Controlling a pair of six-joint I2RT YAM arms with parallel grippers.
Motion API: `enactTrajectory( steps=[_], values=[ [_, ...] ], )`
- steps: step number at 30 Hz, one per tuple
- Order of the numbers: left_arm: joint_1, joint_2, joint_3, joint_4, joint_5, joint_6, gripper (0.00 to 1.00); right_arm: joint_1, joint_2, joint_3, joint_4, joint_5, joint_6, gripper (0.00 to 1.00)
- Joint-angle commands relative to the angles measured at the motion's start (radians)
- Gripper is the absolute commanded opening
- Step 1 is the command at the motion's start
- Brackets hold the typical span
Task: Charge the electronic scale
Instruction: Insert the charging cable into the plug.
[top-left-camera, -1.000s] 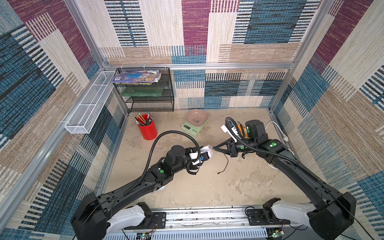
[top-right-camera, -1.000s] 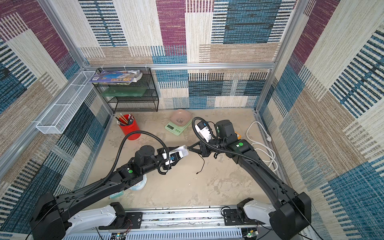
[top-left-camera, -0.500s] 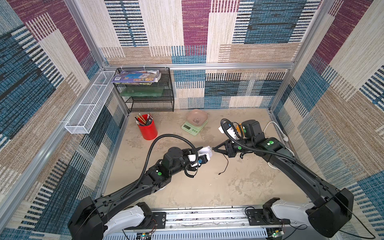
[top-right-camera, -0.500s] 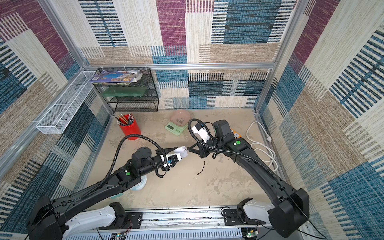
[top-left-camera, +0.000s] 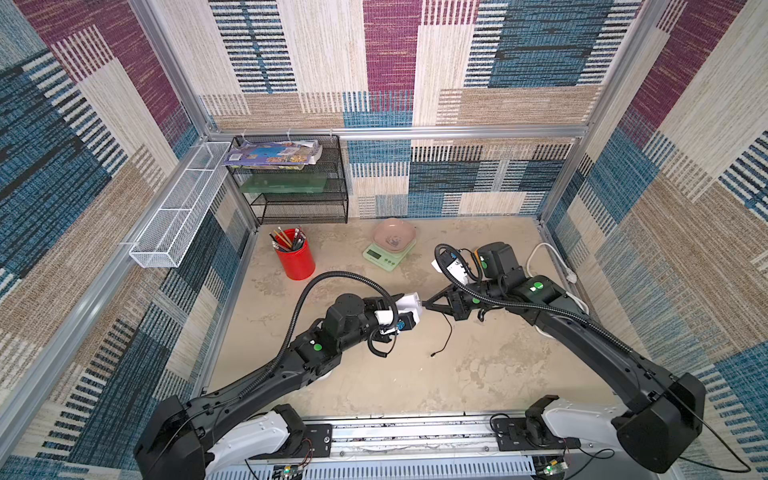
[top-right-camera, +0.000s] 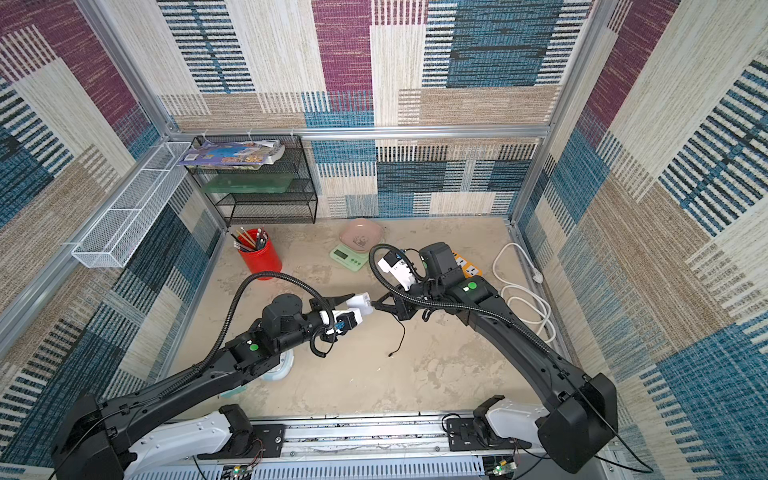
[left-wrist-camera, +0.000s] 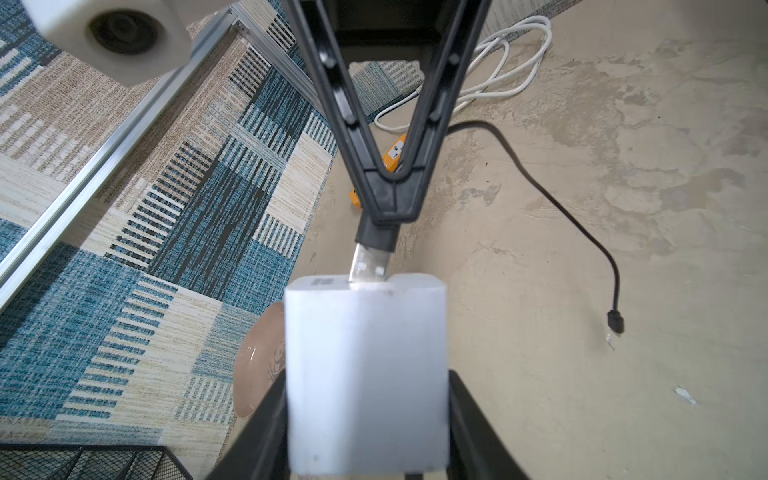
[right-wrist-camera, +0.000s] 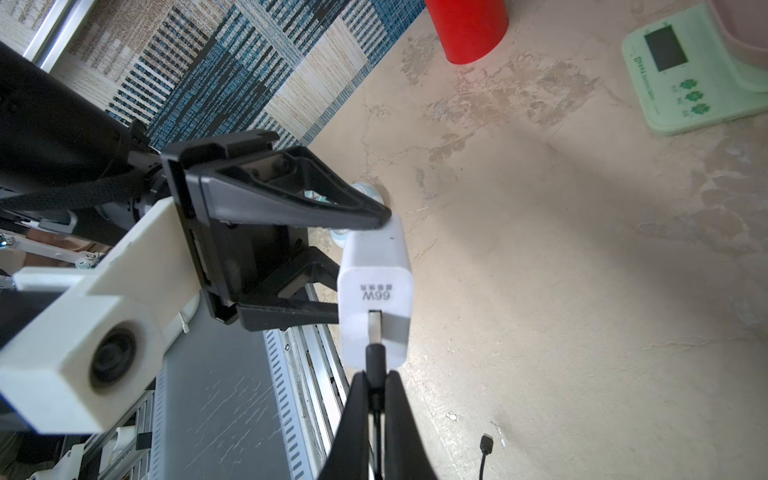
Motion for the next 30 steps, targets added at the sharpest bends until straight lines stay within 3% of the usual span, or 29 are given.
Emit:
enactTrajectory(
  steps=[1,13,23,28,30],
  values=[
    [0.006,-0.013,0.01,0.027,0.012,0.054,0.35,0.006,0.002,0.009,-0.016,0.026,-0.026,0.0],
    [0.005,-0.017,0.04,-0.077,0.038,0.177,0.38,0.059,0.06,0.065,-0.065,0.07,-0.057,0.0],
    [0.005,-0.033,0.027,-0.038,0.06,0.129,0.4,0.065,0.106,0.075,-0.025,0.056,-0.051,0.05],
    [0.006,-0.005,0.017,-0.013,0.035,0.108,0.4,0.064,0.123,0.074,-0.003,0.059,-0.049,0.18],
    [0.005,0.0,0.005,0.001,0.037,0.096,0.4,0.06,0.126,0.08,-0.002,0.062,-0.048,0.32]
  ],
)
